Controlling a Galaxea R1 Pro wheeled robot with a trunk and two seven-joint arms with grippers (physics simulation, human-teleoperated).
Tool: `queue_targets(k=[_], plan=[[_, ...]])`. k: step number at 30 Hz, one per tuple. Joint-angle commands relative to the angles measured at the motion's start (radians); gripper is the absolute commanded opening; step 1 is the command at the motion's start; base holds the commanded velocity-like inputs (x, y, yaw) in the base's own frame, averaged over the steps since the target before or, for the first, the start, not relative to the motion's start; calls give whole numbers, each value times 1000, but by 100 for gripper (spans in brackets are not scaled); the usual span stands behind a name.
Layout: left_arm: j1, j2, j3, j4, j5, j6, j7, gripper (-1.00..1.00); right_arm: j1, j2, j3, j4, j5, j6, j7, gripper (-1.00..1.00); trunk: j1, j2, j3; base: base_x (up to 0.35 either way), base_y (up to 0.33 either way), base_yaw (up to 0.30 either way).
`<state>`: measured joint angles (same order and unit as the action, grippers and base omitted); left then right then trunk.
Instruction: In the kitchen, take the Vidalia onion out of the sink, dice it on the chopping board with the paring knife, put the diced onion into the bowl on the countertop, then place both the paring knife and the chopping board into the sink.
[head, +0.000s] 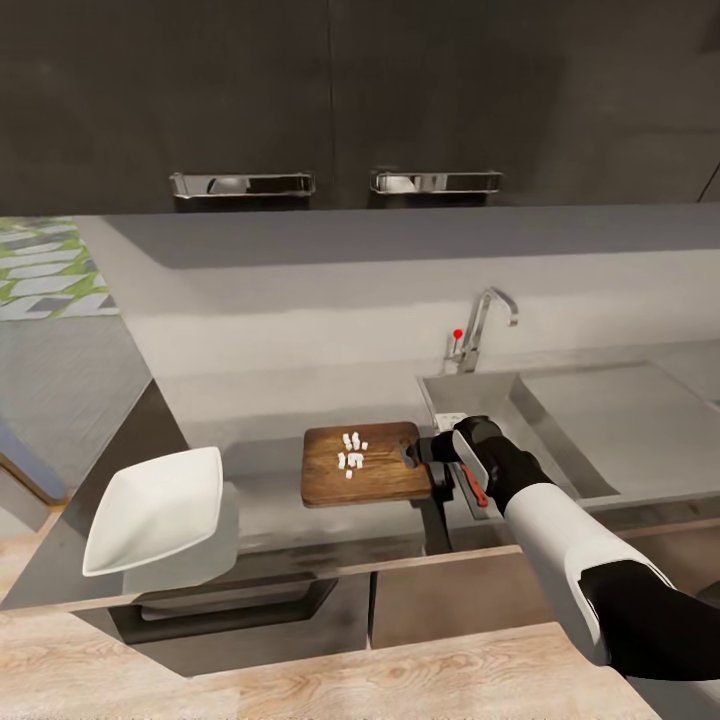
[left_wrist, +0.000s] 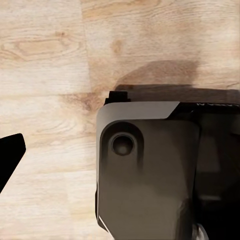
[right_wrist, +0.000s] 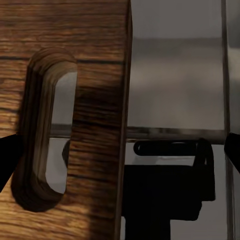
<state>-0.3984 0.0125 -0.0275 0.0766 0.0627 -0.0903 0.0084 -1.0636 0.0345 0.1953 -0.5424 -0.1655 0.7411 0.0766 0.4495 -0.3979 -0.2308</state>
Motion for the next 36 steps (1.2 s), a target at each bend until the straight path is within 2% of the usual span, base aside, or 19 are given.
queue_targets(k=[1,17,36], plan=[[-2,0,-3,5,7,-8,1,100,-1,-1,4,-1,-8,3,-3,100,1,-2,-3,0,0,0],[-2,0,-3,5,7,-8,1,100,-1,-1,4,0,-8,3,-3,100,1,-2,-23,0,0,0],[-2,0,-3,5,6,-7,1,100,-1,4,4,1,-9,1,-2,100,1,-2,-25,0,0,0]])
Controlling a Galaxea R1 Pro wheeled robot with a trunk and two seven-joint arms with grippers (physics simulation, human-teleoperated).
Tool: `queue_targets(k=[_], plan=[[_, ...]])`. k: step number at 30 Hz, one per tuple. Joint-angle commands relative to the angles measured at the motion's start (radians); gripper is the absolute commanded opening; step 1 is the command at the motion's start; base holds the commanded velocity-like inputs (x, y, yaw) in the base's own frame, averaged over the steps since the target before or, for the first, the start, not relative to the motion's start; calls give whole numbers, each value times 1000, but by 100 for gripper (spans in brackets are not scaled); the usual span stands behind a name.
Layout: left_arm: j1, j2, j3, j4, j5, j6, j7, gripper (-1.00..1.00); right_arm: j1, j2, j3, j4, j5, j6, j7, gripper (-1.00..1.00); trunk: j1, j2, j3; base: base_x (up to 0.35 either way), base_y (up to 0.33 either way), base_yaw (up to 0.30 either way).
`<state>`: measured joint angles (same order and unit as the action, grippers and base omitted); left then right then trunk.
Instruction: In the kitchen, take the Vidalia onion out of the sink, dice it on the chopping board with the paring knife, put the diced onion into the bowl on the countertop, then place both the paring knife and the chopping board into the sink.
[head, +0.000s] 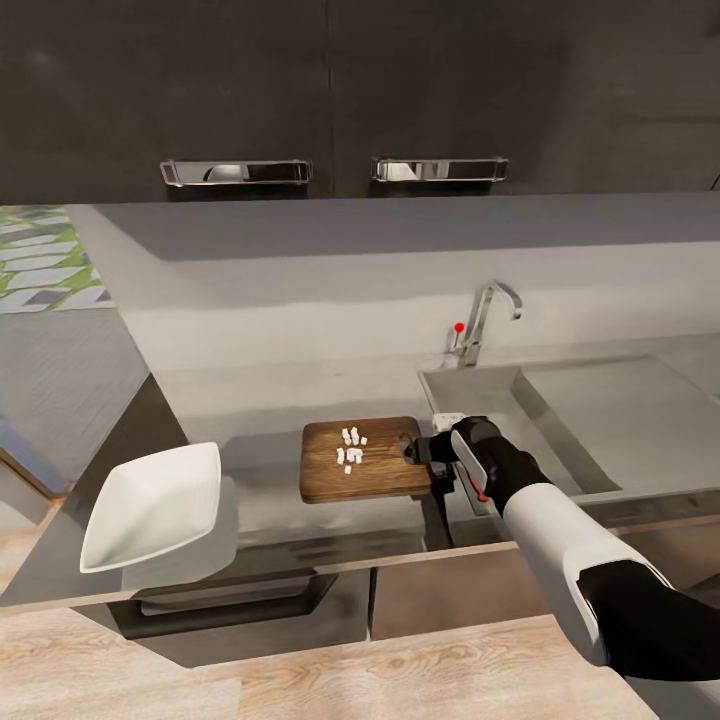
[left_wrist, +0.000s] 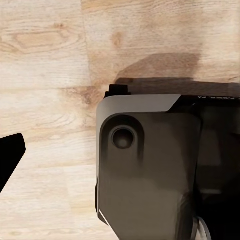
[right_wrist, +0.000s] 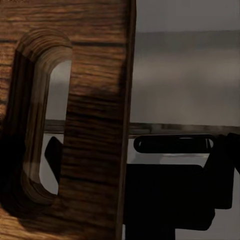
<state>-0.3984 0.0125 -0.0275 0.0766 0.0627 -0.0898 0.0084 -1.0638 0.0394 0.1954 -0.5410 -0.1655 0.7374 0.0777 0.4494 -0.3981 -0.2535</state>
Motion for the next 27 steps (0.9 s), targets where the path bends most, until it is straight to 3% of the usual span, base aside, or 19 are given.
queue_targets(k=[1,8,9,27], plan=[[-2,0,-3,5,7,-8,1,100,-1,-1,4,0,-8,5,-4,100,1,-2,-2,0,0,0],[-2,0,-3,5,7,-7,1,100,-1,0,4,0,-7,5,-10,100,1,-2,-2,0,0,0],[-2,0,-3,5,7,-7,1,100,-1,0,4,0,-7,5,-17,-100,1,-2,-2,0,0,0],[-2,0,-3,5,6,-8,1,100,-1,2,4,0,-9,5,-44,-100,1,-2,-2,0,0,0]])
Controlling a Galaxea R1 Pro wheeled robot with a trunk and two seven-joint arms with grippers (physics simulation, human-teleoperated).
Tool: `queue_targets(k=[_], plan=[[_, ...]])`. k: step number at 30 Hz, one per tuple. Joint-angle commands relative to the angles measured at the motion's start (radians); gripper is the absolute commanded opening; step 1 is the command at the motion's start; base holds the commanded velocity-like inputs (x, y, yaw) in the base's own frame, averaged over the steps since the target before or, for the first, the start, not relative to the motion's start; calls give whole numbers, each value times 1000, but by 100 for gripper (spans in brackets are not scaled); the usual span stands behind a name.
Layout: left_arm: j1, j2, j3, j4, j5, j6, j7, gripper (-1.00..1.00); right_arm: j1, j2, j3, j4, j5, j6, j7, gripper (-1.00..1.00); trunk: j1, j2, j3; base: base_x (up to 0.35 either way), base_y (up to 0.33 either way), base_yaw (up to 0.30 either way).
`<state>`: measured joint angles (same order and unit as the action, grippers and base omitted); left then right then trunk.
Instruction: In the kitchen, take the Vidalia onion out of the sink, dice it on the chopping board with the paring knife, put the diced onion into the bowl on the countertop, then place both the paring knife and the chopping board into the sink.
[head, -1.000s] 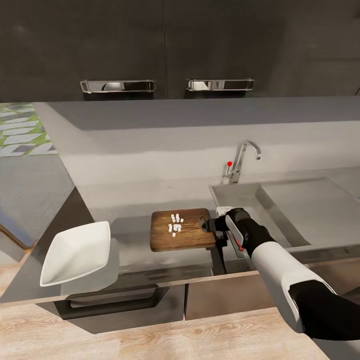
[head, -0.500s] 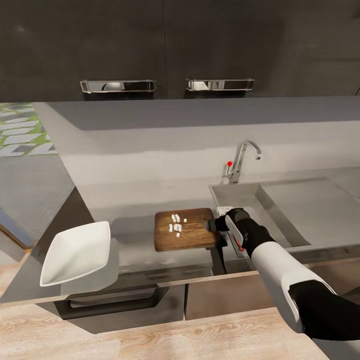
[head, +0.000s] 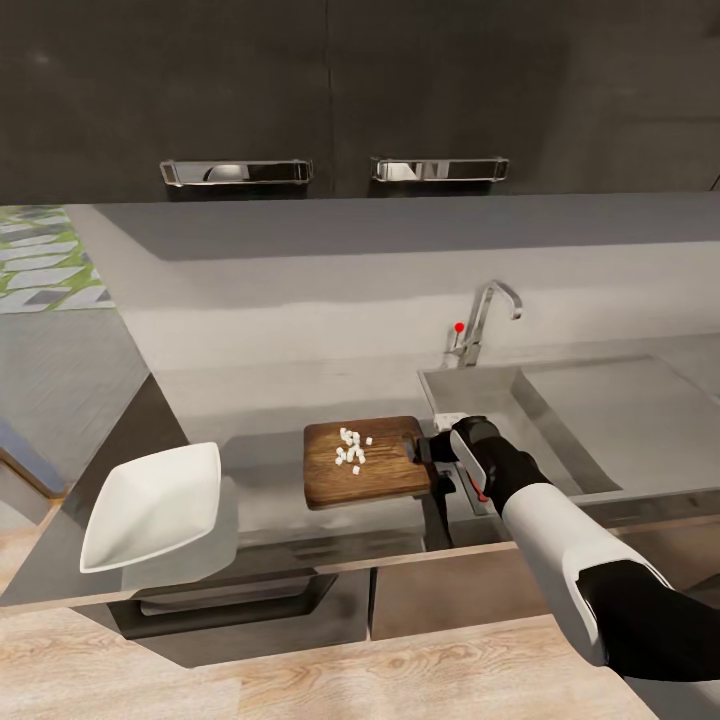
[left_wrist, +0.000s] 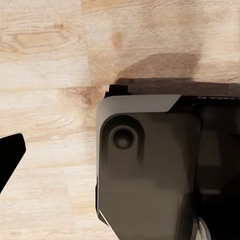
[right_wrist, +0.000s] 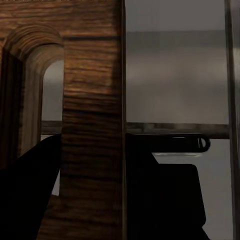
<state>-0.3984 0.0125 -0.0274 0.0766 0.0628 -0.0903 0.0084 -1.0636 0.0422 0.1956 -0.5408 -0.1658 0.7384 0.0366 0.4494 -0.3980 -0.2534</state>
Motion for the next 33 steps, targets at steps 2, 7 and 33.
queue_targets(k=[2,7,33], plan=[[-2,0,-3,5,6,-8,1,100,-1,-1,4,-1,-9,4,-3,-100,1,-2,0,0,0,0],[-2,0,-3,5,6,-8,1,100,-1,-1,4,-1,-9,4,-3,-100,1,-2,7,0,0,0],[-2,17,-2,2,5,-11,5,100,-1,-5,2,-1,-8,5,-1,-100,1,-2,47,0,0,0]])
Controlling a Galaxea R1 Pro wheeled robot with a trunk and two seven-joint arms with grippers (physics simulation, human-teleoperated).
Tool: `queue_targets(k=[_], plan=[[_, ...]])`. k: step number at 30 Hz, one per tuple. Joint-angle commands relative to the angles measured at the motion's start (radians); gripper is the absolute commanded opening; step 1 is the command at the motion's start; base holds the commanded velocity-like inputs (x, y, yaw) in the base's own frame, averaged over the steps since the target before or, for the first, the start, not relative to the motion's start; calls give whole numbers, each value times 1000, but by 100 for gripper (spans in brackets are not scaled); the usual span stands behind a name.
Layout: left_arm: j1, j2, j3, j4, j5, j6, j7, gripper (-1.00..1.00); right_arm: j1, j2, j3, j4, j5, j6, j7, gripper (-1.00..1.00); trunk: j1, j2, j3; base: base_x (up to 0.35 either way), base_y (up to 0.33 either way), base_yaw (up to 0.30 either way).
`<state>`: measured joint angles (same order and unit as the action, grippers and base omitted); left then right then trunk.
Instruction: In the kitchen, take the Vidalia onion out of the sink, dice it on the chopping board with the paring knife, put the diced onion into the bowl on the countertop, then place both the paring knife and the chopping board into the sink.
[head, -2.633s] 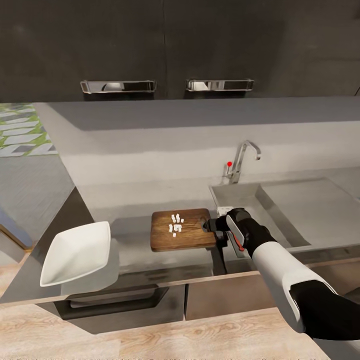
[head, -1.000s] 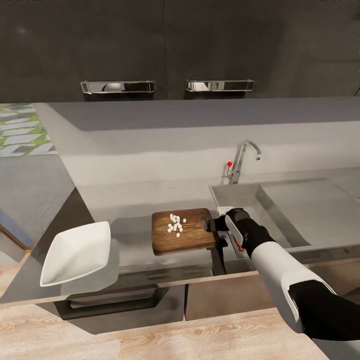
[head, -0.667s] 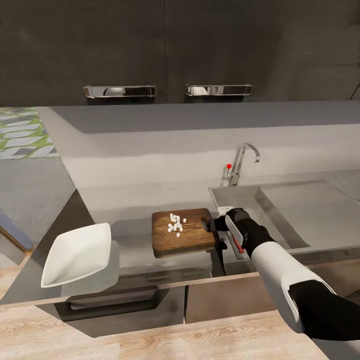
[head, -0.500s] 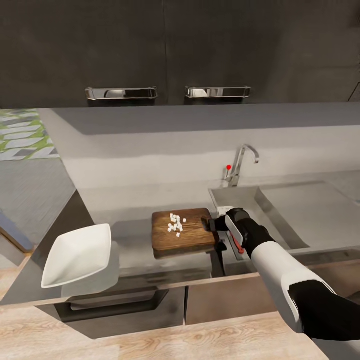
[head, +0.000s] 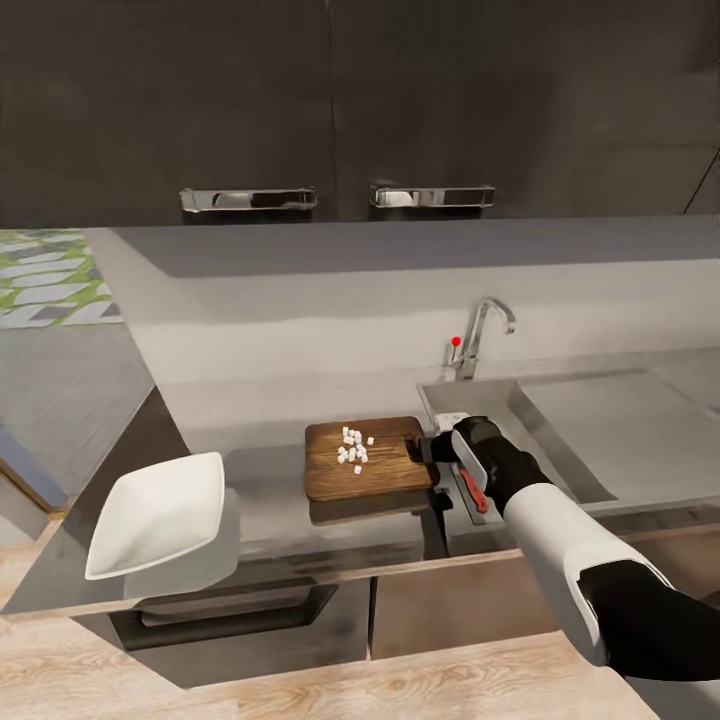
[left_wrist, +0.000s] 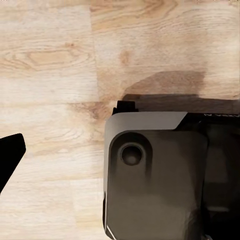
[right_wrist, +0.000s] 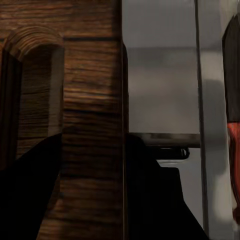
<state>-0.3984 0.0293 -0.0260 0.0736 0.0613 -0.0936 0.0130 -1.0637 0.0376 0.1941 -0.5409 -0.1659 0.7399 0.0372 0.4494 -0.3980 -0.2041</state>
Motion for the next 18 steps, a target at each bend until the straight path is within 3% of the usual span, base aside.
queue_targets(k=[1,18], plan=[[-2,0,-3,5,6,-7,1,100,-1,-2,4,-1,-8,4,-1,-100,1,-2,0,0,0,0],[-2,0,-3,5,6,-8,1,100,-1,8,5,-1,-10,3,-3,-100,1,-2,26,0,0,0]])
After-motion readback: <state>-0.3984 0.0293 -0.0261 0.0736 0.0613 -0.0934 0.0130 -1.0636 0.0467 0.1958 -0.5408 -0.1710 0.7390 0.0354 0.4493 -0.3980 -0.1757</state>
